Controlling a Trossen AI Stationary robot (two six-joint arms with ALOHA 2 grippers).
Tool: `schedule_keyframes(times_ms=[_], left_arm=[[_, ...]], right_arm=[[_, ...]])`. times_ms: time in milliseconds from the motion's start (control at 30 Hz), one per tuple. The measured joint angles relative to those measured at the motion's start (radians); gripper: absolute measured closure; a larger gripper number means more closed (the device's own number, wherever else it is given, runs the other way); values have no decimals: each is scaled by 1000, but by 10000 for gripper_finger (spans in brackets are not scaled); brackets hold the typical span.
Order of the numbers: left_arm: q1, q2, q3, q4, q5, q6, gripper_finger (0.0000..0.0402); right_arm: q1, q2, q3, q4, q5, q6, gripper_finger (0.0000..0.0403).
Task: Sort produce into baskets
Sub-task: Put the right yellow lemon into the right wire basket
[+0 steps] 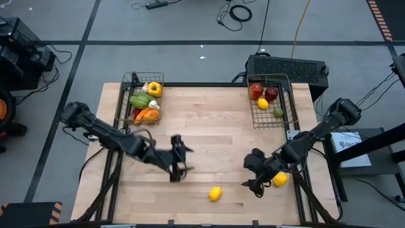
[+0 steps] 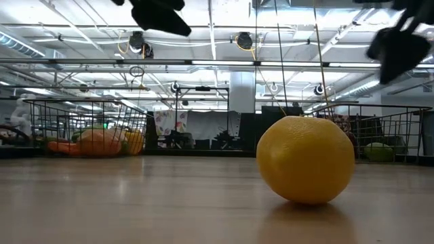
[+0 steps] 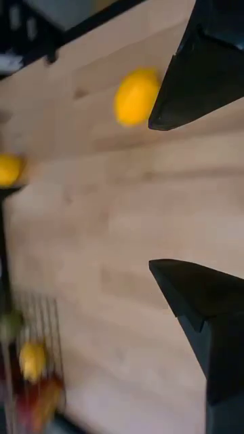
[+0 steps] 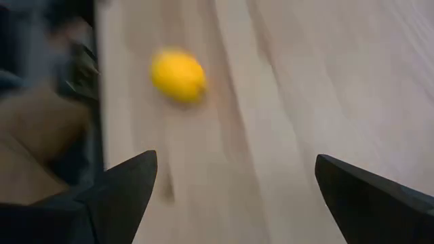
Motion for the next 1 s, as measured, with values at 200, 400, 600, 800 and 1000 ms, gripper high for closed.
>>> schedule_keyframes(times_ms=[200, 400, 600, 800, 1000], left_arm=[[-57, 140, 0, 126, -2, -10, 68], [-75, 223, -1, 165, -4, -35, 68], [-75, 239, -1, 183, -8, -34, 68], [-75, 239, -1, 193, -8, -33, 68], [-75, 239, -1, 192, -8, -33, 69]], right_arm=[[75, 32, 170, -503, -74, 55, 12], [171, 87, 206, -694, -160, -58, 12], [258, 181, 148, -707, -215, -80, 12], [310, 276, 143, -698, -217, -90, 12], [323, 349, 143, -697, -217, -146, 12]])
